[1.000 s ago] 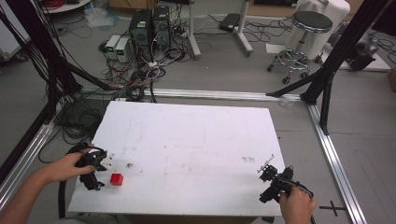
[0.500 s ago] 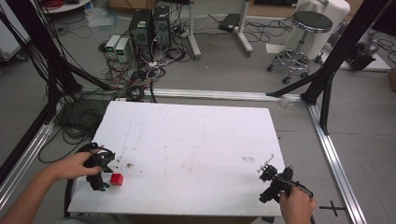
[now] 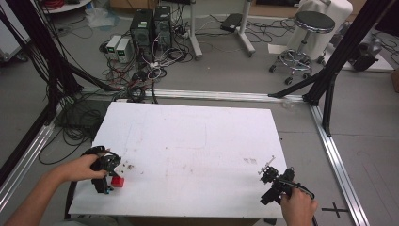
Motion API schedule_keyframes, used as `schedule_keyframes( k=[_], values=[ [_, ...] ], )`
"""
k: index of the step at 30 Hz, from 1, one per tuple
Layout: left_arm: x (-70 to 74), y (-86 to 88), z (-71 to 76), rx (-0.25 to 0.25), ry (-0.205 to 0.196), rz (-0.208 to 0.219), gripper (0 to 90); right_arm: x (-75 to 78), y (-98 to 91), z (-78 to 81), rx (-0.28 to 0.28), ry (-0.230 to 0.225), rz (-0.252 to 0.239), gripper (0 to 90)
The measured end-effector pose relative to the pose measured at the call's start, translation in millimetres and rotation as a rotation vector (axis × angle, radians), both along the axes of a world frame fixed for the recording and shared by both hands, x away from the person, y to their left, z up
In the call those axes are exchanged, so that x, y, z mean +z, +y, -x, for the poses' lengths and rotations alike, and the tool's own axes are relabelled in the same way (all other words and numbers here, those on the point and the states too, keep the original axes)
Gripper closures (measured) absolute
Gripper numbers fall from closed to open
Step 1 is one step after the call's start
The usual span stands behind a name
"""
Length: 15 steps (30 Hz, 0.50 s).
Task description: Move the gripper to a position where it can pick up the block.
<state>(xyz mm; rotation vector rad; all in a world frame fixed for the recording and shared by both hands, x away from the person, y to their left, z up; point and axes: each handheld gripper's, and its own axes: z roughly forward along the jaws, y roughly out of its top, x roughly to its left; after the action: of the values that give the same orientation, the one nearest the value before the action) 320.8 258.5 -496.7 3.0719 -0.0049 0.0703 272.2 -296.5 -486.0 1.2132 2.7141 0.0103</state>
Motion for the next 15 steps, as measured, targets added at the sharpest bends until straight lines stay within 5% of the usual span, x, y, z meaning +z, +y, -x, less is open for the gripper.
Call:
schedule_keyframes(
  k=[15],
  values=[
    [-12.3,-10.1,-1.1,-0.053,0.007,-0.022,23.5,-0.4,0.3,0.0,0.003,0.000,-0.002,1.9]
  ],
)
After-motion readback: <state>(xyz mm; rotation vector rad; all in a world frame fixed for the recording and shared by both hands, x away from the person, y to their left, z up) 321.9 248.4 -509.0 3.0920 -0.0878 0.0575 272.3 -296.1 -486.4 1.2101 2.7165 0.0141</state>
